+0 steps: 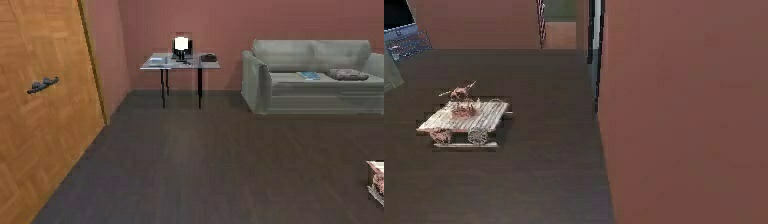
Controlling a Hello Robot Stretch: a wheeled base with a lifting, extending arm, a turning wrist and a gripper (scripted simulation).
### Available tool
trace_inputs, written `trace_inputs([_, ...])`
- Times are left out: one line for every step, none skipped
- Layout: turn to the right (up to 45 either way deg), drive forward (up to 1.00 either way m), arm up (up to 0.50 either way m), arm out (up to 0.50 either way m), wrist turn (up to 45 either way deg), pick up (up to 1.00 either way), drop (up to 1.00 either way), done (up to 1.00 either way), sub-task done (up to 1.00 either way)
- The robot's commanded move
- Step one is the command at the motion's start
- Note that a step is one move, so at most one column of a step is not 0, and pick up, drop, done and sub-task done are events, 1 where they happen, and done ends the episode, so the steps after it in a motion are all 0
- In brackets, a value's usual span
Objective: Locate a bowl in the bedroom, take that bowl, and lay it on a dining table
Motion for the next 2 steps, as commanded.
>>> trace_inputs([45.0, 0.00, 0.00, 0.00, 0.0, 0.00, 0.00, 0.00, 0.00])
trace_inputs([39.0, 0.00, 0.00, 0.00, 0.0, 0.00, 0.00, 0.00, 0.00])
